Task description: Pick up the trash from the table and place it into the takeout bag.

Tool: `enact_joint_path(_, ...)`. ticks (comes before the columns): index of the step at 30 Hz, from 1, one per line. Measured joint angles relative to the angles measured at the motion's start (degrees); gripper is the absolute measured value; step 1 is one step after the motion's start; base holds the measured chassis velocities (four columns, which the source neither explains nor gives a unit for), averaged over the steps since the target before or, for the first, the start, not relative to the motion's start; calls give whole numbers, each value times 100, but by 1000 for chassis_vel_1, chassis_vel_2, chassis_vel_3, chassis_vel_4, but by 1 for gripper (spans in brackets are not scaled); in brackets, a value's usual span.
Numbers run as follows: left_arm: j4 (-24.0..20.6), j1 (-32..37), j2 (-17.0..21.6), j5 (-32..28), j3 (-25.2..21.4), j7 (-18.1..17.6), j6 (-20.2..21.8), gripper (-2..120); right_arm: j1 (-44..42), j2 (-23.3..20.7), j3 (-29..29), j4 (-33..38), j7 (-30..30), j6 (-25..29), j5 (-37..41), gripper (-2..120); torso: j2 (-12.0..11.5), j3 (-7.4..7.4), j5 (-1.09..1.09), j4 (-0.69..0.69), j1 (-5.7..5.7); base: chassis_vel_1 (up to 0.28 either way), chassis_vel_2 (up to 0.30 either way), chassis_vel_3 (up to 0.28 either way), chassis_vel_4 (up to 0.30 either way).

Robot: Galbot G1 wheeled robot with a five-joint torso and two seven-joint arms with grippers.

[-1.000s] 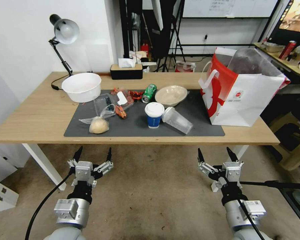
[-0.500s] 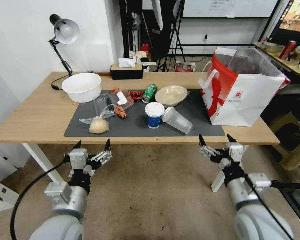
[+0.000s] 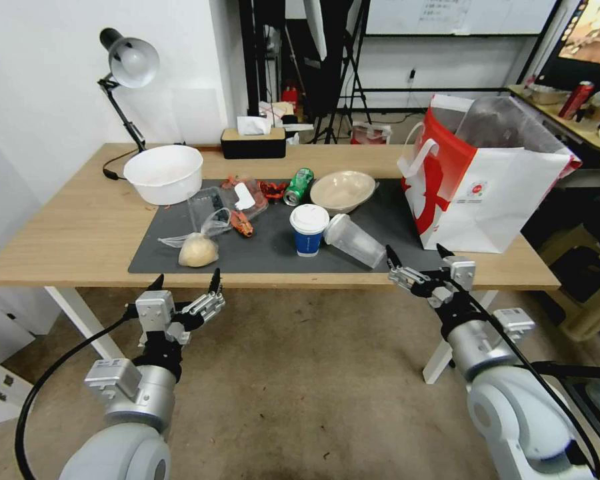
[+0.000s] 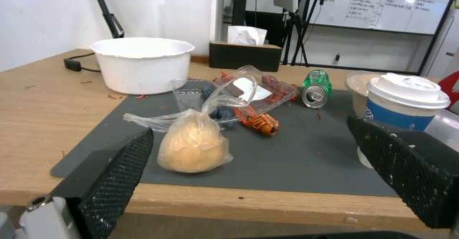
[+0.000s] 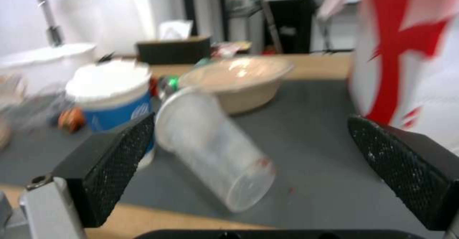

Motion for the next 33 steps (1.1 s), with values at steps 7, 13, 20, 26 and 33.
enact_joint_path(7, 130, -53, -73, 88, 63, 49, -88, 100, 431, -584, 26, -804, -853, 219, 365, 100, 0, 0, 0, -1, 0, 0, 0, 0, 0)
enact_joint_path(13, 159, 9, -82, 236, 84, 65, -221, 100, 854, -763, -92, -1323, -1362, 351, 546, 100, 0, 0, 0, 0, 1, 0, 0, 0, 0)
enact_joint_path(20, 155, 76, -82, 383, 86, 76, -321, 100, 1246, -888, -253, -1813, -1516, 332, 459, 100, 1, 0, 0, 0, 0, 0, 0, 0, 0)
enact_joint_path(26, 165, 127, -82, 542, 110, 83, -430, 100, 1711, -939, -601, -2361, -1673, 396, 591, 100, 0, 0, -1, 1, 0, 0, 0, 0, 0)
enact_joint_path(33, 192, 128, -82, 563, 97, 83, -466, 100, 1905, -842, -918, -2617, -1649, 411, 567, 87, 0, 0, 0, 0, 0, 0, 0, 0, 0)
